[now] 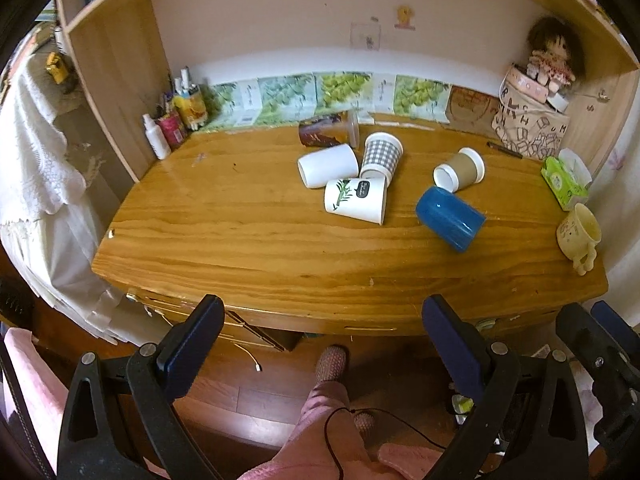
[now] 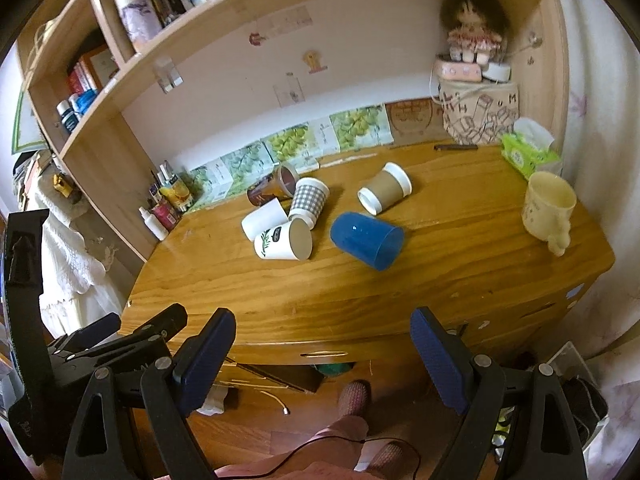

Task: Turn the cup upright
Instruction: 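Move the left gripper down toward the white panda paper cup lying sideways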

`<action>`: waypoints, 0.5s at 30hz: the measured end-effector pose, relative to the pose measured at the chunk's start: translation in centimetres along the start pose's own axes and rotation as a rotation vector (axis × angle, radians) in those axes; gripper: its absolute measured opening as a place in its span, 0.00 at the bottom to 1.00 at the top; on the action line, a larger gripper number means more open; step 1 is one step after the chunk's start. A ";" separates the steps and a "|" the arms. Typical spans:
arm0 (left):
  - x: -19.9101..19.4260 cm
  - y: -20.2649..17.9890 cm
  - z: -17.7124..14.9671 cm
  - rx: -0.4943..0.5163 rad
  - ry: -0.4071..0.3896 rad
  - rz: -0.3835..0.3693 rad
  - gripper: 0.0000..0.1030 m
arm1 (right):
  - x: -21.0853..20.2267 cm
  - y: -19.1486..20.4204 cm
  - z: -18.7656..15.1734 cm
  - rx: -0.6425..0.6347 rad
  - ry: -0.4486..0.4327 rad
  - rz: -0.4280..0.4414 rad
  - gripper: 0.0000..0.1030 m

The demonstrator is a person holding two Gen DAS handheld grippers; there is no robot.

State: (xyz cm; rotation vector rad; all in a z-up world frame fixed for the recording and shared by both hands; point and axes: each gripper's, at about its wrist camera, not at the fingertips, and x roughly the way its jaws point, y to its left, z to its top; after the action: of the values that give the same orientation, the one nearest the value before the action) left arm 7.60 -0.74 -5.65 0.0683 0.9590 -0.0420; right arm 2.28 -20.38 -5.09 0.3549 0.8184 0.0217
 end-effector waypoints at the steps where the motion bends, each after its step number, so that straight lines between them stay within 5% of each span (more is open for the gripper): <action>1: 0.4 -0.1 0.3 0.006 0.011 -0.002 0.97 | 0.4 0.0 0.2 0.004 0.007 0.002 0.87; 15: 5.8 -1.2 6.5 0.123 0.061 0.003 0.97 | 7.6 -0.1 5.2 0.049 0.125 -0.022 0.87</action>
State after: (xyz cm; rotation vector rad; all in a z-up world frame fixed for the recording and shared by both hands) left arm 16.17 -2.49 -6.69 0.1852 1.0171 -0.0969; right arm 11.23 -20.88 -7.27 0.3939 0.9481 0.0035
